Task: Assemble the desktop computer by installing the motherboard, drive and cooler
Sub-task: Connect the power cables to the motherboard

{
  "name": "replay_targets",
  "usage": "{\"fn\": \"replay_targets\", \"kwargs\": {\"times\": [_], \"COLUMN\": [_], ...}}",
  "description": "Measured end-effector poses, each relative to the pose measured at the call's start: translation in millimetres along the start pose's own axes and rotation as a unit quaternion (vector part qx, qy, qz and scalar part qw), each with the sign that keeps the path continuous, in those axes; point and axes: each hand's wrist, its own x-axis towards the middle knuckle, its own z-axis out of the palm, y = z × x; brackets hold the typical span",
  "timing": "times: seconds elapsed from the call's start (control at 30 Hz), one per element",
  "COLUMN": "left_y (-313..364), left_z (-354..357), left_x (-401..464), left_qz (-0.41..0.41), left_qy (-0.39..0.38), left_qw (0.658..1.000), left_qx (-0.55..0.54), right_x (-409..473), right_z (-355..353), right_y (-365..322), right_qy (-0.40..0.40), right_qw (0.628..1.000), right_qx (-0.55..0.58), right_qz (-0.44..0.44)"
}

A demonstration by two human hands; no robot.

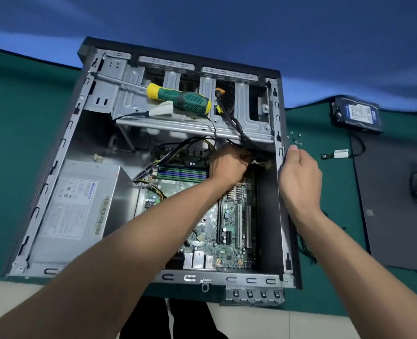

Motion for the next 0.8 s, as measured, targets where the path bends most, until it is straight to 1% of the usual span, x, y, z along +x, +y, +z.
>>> {"fn": "replay_targets", "kwargs": {"times": [0.07, 0.13, 0.27, 0.47, 0.8], "left_y": [1.3, 2.4, 0.6, -4.5, -7.3], "left_z": [2.9, 4.0, 4.4, 5.4, 1.3], "left_x": [4.8, 5.0, 1.3, 1.4, -2.0], "left_qz": [-0.03, -0.017, 0.042, 0.041, 0.15], "left_qy": [-0.008, 0.004, 0.026, -0.017, -0.021], "left_qw": [0.999, 0.999, 0.999, 0.998, 0.979], "left_qx": [-0.035, -0.044, -0.005, 0.042, 0.137], "right_x": [0.1, 0.1, 0.2, 0.9, -2.0], "right_z": [0.2, 0.7, -0.3, 2.2, 1.2], "right_y": [-1.2, -1.3, -0.5, -2.5, -2.3], "right_qy": [0.002, 0.002, 0.008, 0.008, 0.019], "right_qw": [1.0, 1.0, 1.0, 1.0, 1.0], "right_qx": [0.002, 0.003, 0.011, 0.015, 0.004], "right_qz": [0.007, 0.011, 0.012, 0.014, 0.013]}}
